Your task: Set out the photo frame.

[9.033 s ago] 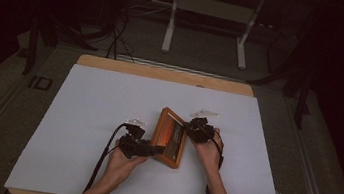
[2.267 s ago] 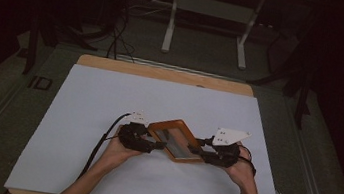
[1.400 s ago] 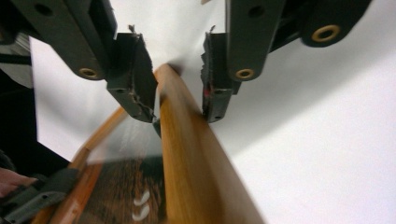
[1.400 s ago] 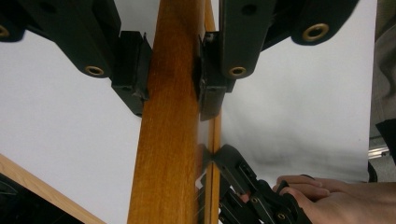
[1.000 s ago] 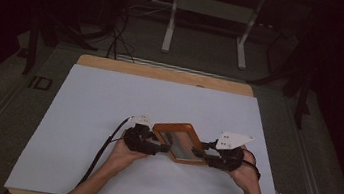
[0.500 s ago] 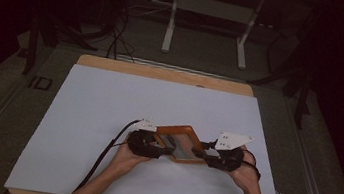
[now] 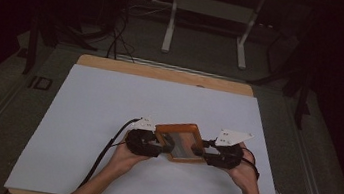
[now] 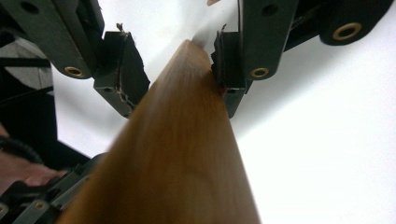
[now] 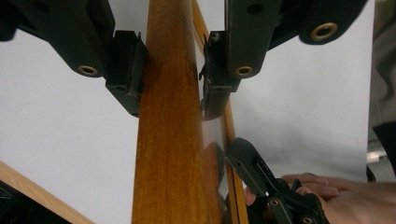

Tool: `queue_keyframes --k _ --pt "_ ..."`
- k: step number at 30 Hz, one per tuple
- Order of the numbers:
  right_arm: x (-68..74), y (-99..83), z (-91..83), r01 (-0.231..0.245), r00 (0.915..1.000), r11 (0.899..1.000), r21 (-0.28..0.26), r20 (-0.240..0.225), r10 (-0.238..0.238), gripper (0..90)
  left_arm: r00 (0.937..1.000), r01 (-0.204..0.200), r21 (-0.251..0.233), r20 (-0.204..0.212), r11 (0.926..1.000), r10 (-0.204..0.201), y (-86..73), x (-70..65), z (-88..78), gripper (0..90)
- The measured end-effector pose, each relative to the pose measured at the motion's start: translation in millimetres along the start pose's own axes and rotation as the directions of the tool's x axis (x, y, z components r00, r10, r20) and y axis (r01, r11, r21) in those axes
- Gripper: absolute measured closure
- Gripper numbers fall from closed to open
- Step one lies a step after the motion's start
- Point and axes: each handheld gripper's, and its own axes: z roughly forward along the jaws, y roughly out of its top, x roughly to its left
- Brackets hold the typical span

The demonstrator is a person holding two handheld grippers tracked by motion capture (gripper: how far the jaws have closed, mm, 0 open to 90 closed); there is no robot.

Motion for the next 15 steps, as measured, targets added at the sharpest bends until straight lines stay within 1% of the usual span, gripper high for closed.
queue_keyframes --k 3,4,5,6,10,13,14,15 --pt "-0.2 1.5 0.3 -0.017 0.9998 1.0 -0.017 -0.004 0.017 64.0 1.0 -0.001 -0.012 -0.005 0.9999 0.001 2.4 -0.2 -4.7 56.9" --pt "-0.2 1.9 0.8 -0.021 0.9998 1.0 -0.022 -0.004 0.021 64.0 1.0 0.002 -0.023 -0.01 0.9997 -0.002 4.1 0.0 -8.4 56.9" --pt "-0.6 2.5 2.0 -0.033 0.9994 0.999 -0.032 -0.008 0.033 64.0 1.0 0.002 -0.023 -0.01 0.9997 -0.002 4.1 0.0 -8.4 56.9" --pt "-0.6 2.5 2.0 -0.033 0.9994 0.999 -0.032 -0.008 0.033 64.0 0.9999 0.005 -0.028 -0.012 0.9996 -0.005 5.0 0.5 -10.4 56.9" --pt "-2.1 3.3 7.4 -0.076 0.997 0.996 -0.05 -0.021 0.075 63.6 0.9995 0.018 -0.051 -0.025 0.9986 -0.019 8.0 3.6 -18.9 57.1" --pt "-2.7 4.6 15.5 -0.104 0.9945 0.994 -0.043 -0.021 0.103 63.0 0.9986 0.028 -0.07 -0.042 0.9972 -0.031 9.8 8.7 -26.9 57.4" --pt "-2.7 4.6 15.5 -0.104 0.9945 0.994 -0.043 -0.021 0.103 63.0 0.9986 0.028 -0.07 -0.042 0.9972 -0.031 9.8 8.7 -26.9 57.9" --pt "-2.5 5.0 19.1 -0.112 0.9936 0.993 -0.034 -0.02 0.111 62.5 0.9973 0.048 -0.087 -0.052 0.995 -0.053 10.9 14.1 -33.3 57.9"
